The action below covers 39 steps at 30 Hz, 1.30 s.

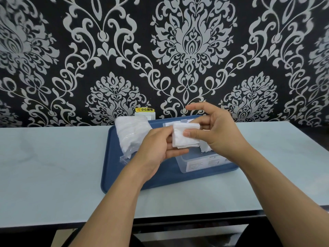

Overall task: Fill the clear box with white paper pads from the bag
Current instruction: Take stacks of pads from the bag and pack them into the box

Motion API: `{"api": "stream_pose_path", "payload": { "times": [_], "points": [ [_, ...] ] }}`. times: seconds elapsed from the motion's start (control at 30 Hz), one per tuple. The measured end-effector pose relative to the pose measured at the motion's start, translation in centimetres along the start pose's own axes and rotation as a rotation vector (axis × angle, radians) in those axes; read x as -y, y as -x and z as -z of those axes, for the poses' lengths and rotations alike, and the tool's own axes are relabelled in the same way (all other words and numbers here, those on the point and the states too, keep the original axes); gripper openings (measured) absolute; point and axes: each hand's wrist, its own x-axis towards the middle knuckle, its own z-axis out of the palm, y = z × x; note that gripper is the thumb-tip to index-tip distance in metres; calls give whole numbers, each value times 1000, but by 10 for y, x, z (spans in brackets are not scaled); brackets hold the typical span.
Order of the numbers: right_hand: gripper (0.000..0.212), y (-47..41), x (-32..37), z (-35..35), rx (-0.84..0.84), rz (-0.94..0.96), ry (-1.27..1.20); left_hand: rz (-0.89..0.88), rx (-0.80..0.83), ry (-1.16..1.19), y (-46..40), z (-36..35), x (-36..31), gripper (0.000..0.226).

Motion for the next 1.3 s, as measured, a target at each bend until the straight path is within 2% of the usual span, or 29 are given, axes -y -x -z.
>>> {"api": "stream_pose_path", "payload": {
  "times": [0.07, 0.17, 0.27, 0.33, 0.4, 0.47, 0.57, 0.63, 0.73, 0.87, 0.93, 1.03, 1.17, 1.23, 1.3],
  "points": [
    [60, 0, -3, -1, -9, 16, 30, -14, 3, -18, 1, -2, 0, 45],
    [51, 2, -7, -2, -34, 36, -28, -76, -53, -47, 1, -4, 4, 23],
    [29, 0, -7, 7, -151, -133, -232, -47, -92, 116, -1, -2, 4, 19],
    [33, 2, -7, 14, -33, -289, -343, -36, -63, 197, 0, -1, 1, 24],
    [34, 5, -7, 13, 88, -356, -393, -34, -31, 229, 0, -1, -2, 27],
    [30, 5, -7, 11, 101, -363, -433, -27, -20, 238, 1, -1, -2, 27],
    [39, 5, -6, 10, 83, -367, -471, -28, -25, 228, 1, 1, -2, 28],
    [34, 5, -5, 10, 78, -364, -464, -29, -28, 222, 2, 0, -2, 27],
    [16, 5, -4, 9, 66, -349, -446, -34, -59, 239, 3, -2, -3, 24],
    [17, 5, -1, 5, 9, -337, -485, -111, -145, 167, 1, -4, -1, 21],
    [17, 5, 1, 0, -28, -293, -417, -195, -228, 88, 0, -5, 2, 19],
    [21, 4, 0, -10, -157, -228, -290, -304, -334, 40, -2, -8, 6, 19],
    [18, 1, 2, -4, -441, -75, -57, -317, -438, 33, -4, -10, 10, 25],
    [20, 1, 9, 5, -450, -15, -191, -310, -457, 7, -4, -11, 12, 27],
    [19, 5, 17, 4, -246, -39, -473, -305, -434, 7, -3, -14, 13, 26]
  ]
}}
